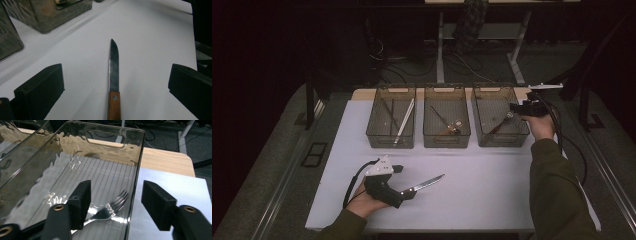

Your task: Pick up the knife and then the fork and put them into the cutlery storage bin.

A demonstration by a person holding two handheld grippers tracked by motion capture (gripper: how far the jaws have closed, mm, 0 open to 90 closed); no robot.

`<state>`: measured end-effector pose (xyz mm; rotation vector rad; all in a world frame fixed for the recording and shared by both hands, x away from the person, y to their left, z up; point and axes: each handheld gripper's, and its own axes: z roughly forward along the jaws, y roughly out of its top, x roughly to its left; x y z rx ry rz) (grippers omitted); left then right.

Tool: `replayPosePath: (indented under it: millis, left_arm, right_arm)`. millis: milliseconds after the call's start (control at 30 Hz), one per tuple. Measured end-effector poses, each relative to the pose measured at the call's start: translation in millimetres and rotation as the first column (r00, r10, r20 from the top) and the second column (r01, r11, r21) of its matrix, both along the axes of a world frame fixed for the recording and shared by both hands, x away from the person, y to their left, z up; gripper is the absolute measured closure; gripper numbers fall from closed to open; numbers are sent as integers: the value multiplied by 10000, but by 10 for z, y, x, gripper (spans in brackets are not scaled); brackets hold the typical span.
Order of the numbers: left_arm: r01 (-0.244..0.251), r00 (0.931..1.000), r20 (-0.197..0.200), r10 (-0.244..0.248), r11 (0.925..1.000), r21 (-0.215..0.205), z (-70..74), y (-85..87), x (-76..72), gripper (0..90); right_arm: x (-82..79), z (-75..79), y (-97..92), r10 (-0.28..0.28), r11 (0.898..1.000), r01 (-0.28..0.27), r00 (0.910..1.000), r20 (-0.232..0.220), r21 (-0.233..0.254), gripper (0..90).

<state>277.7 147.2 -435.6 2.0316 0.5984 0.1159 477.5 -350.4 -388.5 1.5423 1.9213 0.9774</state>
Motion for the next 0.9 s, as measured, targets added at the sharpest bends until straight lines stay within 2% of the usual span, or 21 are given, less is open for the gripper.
replayPosePath:
  millis: [167, 400, 567, 667, 733, 900]
  left_arm:
    - [20, 10000, 51, -20, 10000, 9, 7, -6, -8, 0]
    - [36, 10000, 78, -37, 9999, 154, 8, -20, -8, 0]
    - [60, 9999, 107, -62, 9997, 243, 11, -33, -13, 0]
    - [66, 9999, 91, -69, 9995, 294, 5, -39, -13, 0]
    - [66, 9999, 105, -69, 9995, 323, 4, -42, -14, 0]
    - [31, 10000, 94, -34, 9994, 336, 3, -49, -16, 0]
  right_arm:
    - [-61, 46, -11, 99, 9996, -101, 9999, 64, 272, 347]
    - [-300, 204, 25, 917, 9916, -957, 9946, 494, 866, 293]
    - [-533, 265, 87, 1696, 9796, -1744, 9840, 545, 996, 246]
    - [-684, 276, 140, 1989, 9761, -2028, 9784, 557, 775, 178]
    - [-786, 280, 172, 2256, 9707, -2299, 9721, 640, 702, 129]
    - [-1020, 251, 251, 2925, 9520, -2967, 9543, 614, 750, 112]
